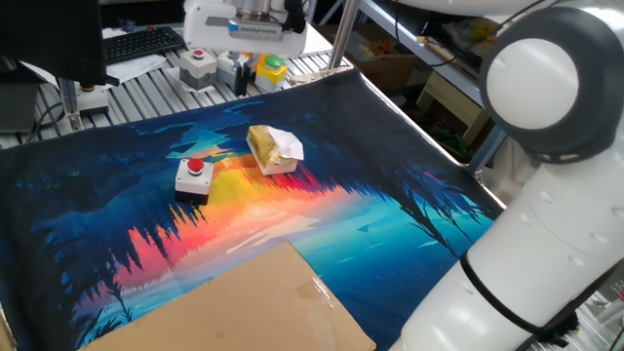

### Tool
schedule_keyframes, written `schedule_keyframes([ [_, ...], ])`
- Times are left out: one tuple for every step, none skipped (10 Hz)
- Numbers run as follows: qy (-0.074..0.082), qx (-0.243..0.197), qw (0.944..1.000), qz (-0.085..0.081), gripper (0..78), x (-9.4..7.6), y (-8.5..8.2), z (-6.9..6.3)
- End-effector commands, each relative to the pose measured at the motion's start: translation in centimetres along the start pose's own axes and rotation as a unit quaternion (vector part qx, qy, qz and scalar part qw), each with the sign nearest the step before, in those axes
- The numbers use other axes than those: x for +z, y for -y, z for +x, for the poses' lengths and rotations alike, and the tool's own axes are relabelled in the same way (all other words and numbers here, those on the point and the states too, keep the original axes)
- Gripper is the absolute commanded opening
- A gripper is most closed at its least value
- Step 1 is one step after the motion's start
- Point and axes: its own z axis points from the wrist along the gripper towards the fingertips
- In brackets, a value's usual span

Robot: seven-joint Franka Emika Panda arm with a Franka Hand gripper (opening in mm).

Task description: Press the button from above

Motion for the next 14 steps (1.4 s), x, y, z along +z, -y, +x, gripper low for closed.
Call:
schedule_keyframes([
  [0.001,0.004,1.0,0.0,0.0,0.3,-0.8,-1.3],
  [0.001,0.006,1.0,0.0,0.0,0.3,-0.9,-1.6],
  [0.002,0.006,1.0,0.002,0.0,0.2,-1.1,-1.9],
  [0.002,0.006,1.0,0.001,0.0,0.1,-1.1,-1.9],
  [0.001,0.009,1.0,0.001,0.0,0.0,-1.6,-1.8],
  [0.002,0.013,0.9999,0.002,0.0,0.0,-1.9,-1.7],
  [0.002,0.013,0.9999,0.002,0.0,0.0,-1.9,-1.7],
  [0.004,0.01,0.9999,0.0,0.0,0.0,-1.9,-1.7],
  [0.014,0.002,0.9999,-0.005,0.0,0.0,-1.9,-1.7],
  [0.038,-0.003,0.9992,-0.011,0.0,0.0,-1.9,-1.7],
  [0.043,-0.008,0.9989,-0.014,0.0,0.0,-1.9,-1.7],
  [0.041,-0.008,0.999,-0.015,0.0,0.0,-1.9,-1.7],
  [0.026,-0.014,0.9986,-0.044,0.0,0.0,-1.9,-1.7],
  [0.019,-0.018,0.9985,-0.049,0.0,0.0,-1.9,-1.7],
])
